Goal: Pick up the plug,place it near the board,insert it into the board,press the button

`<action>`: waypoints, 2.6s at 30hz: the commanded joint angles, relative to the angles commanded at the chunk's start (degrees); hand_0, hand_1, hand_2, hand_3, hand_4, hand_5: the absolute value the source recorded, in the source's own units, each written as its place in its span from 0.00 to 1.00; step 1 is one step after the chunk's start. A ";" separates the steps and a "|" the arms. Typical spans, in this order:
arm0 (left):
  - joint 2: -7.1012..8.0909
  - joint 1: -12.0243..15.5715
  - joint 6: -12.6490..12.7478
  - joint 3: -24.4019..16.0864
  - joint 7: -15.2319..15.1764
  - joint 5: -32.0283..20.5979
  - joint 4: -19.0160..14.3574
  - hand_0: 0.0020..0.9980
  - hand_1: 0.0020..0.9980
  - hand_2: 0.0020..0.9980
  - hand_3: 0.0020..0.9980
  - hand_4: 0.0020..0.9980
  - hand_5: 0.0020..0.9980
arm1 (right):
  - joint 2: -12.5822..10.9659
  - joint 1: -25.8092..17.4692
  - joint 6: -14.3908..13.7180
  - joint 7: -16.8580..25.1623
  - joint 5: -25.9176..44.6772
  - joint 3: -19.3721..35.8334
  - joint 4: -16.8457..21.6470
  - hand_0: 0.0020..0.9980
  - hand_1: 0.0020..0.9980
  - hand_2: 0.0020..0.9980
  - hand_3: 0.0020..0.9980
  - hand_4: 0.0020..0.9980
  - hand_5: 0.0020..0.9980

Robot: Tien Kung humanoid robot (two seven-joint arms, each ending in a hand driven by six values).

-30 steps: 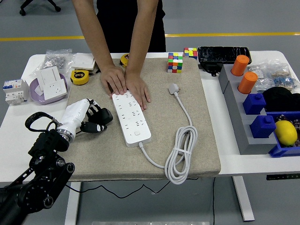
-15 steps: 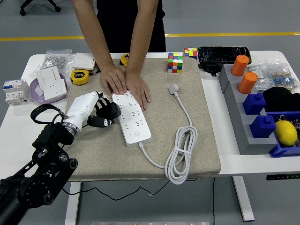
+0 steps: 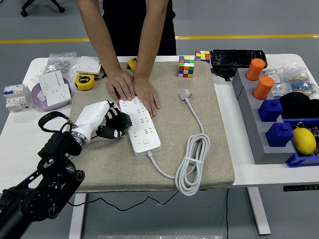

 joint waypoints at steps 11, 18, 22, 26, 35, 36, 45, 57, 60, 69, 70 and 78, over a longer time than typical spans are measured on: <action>-0.31 -0.20 0.21 0.55 -0.12 0.30 0.86 0.51 0.40 0.37 0.44 0.65 0.09 | -0.14 -0.02 0.01 -0.01 0.01 -0.22 0.00 0.87 0.75 0.74 0.77 1.00 0.84; -0.50 -0.50 0.38 0.47 -0.31 0.39 2.00 0.52 0.40 0.38 0.44 0.65 0.09 | -0.11 -0.01 0.02 -0.04 -0.10 -0.11 0.00 0.87 0.75 0.74 0.77 1.00 0.84; -0.58 -0.73 0.39 0.48 -0.53 0.64 2.50 0.52 0.40 0.38 0.44 0.65 0.09 | -0.11 0.09 -0.02 -0.02 0.06 -0.09 0.00 0.87 0.75 0.74 0.77 1.00 0.84; -0.61 -0.86 0.46 0.81 -0.59 0.62 2.53 0.52 0.40 0.38 0.44 0.66 0.09 | -0.11 0.09 -0.04 -0.03 0.01 0.10 0.00 0.87 0.75 0.74 0.77 1.00 0.84; -0.74 -1.19 0.42 1.05 -0.58 0.76 2.50 0.52 0.40 0.38 0.45 0.66 0.09 | -0.06 0.07 -0.05 0.00 0.09 0.08 0.00 0.87 0.75 0.74 0.77 1.00 0.84; -0.76 -1.23 0.44 1.08 -0.59 0.74 2.50 0.52 0.40 0.38 0.45 0.66 0.09 | -0.06 0.08 -0.05 0.01 0.08 0.09 0.00 0.87 0.75 0.74 0.77 1.00 0.84; -0.84 -1.39 0.31 1.44 -0.62 0.81 2.49 0.52 0.40 0.38 0.45 0.66 0.08 | -0.13 0.19 -0.07 0.03 0.16 0.13 0.00 0.87 0.75 0.74 0.77 1.00 0.84; -0.66 -1.38 -0.08 1.46 -0.66 1.00 2.60 0.52 0.42 0.39 0.45 0.67 0.08 | -0.12 0.16 -0.07 0.03 0.08 0.09 0.00 0.87 0.75 0.74 0.77 1.00 0.84; -0.63 -1.39 -0.53 1.39 -0.63 1.15 2.57 0.60 0.57 0.51 0.53 0.77 0.08 | -0.13 0.16 -0.05 -0.01 -0.14 0.20 0.00 0.88 0.75 0.74 0.77 1.00 0.84; -0.51 -1.29 -1.89 1.44 -0.56 1.01 2.60 0.67 0.70 0.58 0.54 0.90 0.12 | -0.26 0.10 -0.04 0.00 -0.13 0.07 0.00 0.88 0.75 0.74 0.77 1.00 0.84; -0.50 -1.27 -1.94 1.45 -0.58 0.93 2.58 0.67 0.70 0.58 0.54 0.90 0.12 | -0.26 0.09 -0.03 -0.01 -0.13 0.03 0.00 0.88 0.75 0.74 0.77 1.00 0.84; -0.47 -1.33 -1.83 1.14 -0.73 0.75 2.51 0.72 0.76 0.66 0.57 0.99 0.17 | -0.24 -0.03 -0.01 -0.02 -0.15 -0.04 0.00 0.88 0.75 0.74 0.77 1.00 0.84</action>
